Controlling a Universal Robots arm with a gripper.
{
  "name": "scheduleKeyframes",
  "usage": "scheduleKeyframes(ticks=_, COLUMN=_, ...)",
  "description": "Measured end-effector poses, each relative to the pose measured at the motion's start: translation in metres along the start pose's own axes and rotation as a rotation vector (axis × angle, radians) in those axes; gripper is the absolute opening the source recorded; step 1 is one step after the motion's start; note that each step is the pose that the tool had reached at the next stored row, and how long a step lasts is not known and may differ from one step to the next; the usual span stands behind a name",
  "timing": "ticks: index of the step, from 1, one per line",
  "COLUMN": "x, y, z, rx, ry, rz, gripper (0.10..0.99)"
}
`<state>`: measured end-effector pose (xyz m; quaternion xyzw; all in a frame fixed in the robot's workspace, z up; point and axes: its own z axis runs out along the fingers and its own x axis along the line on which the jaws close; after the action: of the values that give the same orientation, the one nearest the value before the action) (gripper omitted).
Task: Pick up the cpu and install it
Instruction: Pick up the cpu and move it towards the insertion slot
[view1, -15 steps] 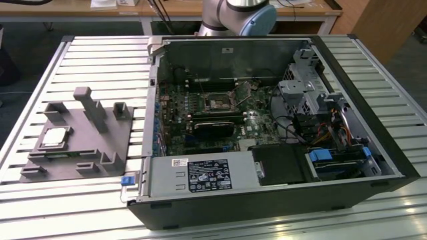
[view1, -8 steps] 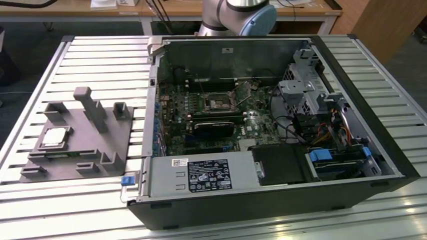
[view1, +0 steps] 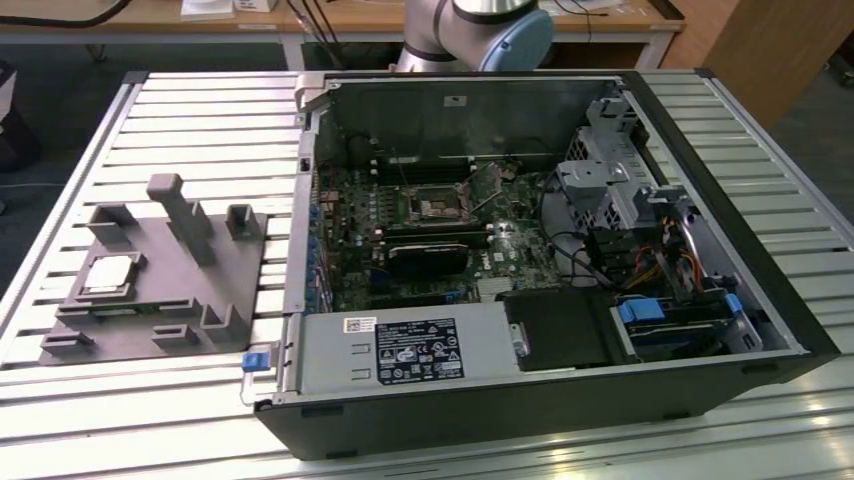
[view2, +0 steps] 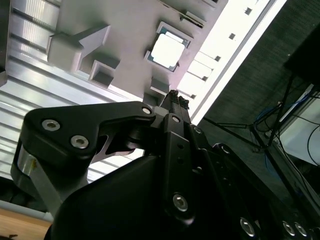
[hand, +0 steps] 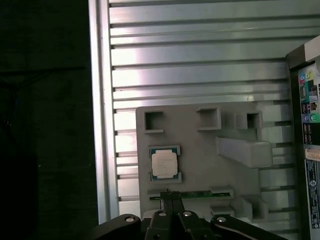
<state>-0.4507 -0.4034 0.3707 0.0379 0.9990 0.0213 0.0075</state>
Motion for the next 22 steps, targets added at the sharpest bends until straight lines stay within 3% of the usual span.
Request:
scheduleKeyframes(ticks=5, x=0.0, y=-0.0016, z=0.0091, rx=0.0, ry=0.0058, rz=-0.006, gripper=0.114)
scheduleKeyframes(ticks=7, x=0.0, y=-0.002, z=0.0127, rx=0.0, ry=0.0075, rz=-0.009, gripper=0.165)
scheduleKeyframes(ticks=9, x=0.0001, y=-0.0026, z=0.0164, rx=0.001, ry=0.0081, rz=-0.011, gripper=0.29)
scheduleKeyframes(ticks=10, x=0.0001, y=-0.0029, z=0.0182, rx=0.0, ry=0.0081, rz=-0.012, gripper=0.29)
scheduleKeyframes(ticks=15, x=0.0001, y=-0.0039, z=0.0264, rx=0.0, ry=0.008, rz=-0.012, gripper=0.525)
scheduleKeyframes(ticks=16, x=0.0002, y=-0.004, z=0.0275, rx=0.0, ry=0.0081, rz=-0.012, gripper=0.525)
scheduleKeyframes(ticks=18, x=0.0001, y=-0.0043, z=0.0302, rx=0.0, ry=0.008, rz=-0.012, gripper=0.639)
scheduleKeyframes(ticks=21, x=0.0002, y=-0.0048, z=0.0335, rx=0.0, ry=0.0081, rz=-0.017, gripper=0.698)
scheduleKeyframes(ticks=22, x=0.0003, y=-0.0051, z=0.0344, rx=0.0, ry=0.0084, rz=-0.024, gripper=0.761)
